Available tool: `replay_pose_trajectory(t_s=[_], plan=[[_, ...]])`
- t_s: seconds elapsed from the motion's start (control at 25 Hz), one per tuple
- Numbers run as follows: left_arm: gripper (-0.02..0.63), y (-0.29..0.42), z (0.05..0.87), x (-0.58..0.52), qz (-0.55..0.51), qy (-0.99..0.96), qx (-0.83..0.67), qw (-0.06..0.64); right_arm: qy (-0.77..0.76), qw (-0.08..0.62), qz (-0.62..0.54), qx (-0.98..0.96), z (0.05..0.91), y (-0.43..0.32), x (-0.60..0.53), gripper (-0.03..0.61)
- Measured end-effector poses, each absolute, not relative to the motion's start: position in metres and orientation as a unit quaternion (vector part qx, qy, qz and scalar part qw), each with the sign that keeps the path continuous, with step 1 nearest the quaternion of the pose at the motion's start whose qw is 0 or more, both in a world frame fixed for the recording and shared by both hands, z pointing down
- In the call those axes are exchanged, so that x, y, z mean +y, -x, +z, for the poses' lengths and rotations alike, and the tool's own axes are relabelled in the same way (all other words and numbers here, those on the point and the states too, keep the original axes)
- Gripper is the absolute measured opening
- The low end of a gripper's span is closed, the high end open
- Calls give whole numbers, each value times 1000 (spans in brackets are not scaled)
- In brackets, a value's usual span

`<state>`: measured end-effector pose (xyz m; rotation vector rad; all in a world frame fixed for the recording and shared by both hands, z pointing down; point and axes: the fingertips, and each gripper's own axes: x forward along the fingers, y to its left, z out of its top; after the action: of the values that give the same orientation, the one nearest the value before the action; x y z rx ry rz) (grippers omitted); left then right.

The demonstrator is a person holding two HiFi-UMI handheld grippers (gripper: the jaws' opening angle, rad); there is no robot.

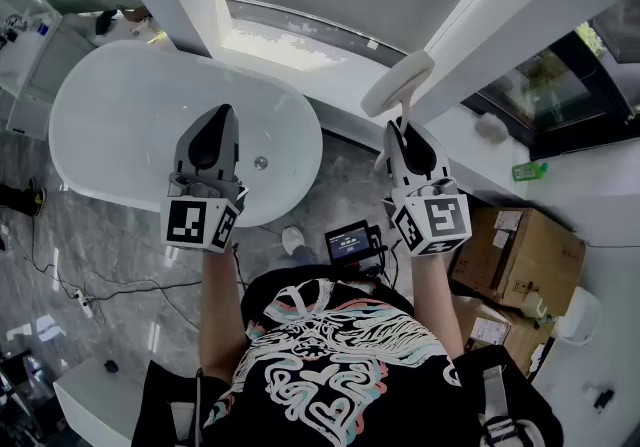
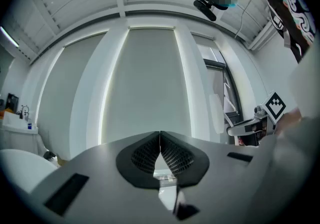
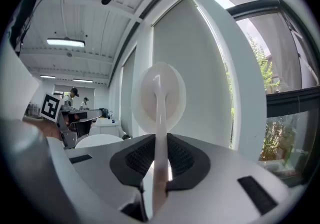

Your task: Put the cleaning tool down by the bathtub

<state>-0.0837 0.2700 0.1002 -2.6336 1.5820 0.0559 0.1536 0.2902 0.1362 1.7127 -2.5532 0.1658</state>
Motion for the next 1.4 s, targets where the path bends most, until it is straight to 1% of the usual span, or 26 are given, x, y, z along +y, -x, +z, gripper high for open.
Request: replay_pose_trajectory(t_s=[0.24, 0.68, 1.12, 1.4], plan=[[18, 18, 103, 331, 0, 865, 499, 42, -557, 20, 55, -829, 131, -199, 359, 78], [18, -46, 108, 390, -26, 867, 495, 52, -566, -8, 65, -822, 133, -253, 427, 79], [18, -61, 108, 405, -32, 850, 523, 58, -548, -24, 92, -831, 140, -276, 438, 78], [18, -63, 113, 378, -35, 845, 531, 56, -538, -17, 89, -838, 145, -274, 411, 79]])
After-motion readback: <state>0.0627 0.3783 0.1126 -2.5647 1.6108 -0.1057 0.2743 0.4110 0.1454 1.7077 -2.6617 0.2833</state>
